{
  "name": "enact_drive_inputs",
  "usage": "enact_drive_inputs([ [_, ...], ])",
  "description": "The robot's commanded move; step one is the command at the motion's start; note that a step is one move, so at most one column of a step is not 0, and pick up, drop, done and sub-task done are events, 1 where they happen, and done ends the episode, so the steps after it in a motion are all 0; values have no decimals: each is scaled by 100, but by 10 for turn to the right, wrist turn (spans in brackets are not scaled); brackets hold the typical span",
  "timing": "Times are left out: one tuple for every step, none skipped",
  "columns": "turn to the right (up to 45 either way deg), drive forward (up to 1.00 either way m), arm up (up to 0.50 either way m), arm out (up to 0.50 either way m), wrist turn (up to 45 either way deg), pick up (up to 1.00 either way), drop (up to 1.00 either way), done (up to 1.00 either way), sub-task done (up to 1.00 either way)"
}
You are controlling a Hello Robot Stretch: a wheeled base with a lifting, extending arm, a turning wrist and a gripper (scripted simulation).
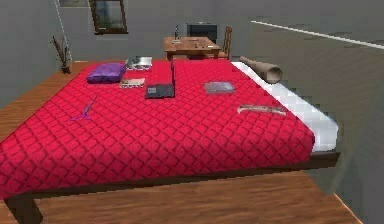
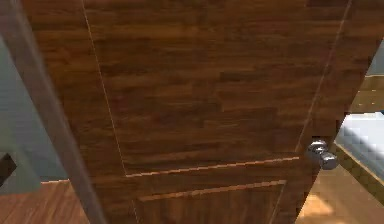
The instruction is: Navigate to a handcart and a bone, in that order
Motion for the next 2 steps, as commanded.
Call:
enact_drive_inputs([
  [0,60,0,0,0,0,0,0,0],
  [210,0,0,0,0,0,0,0,0],
])
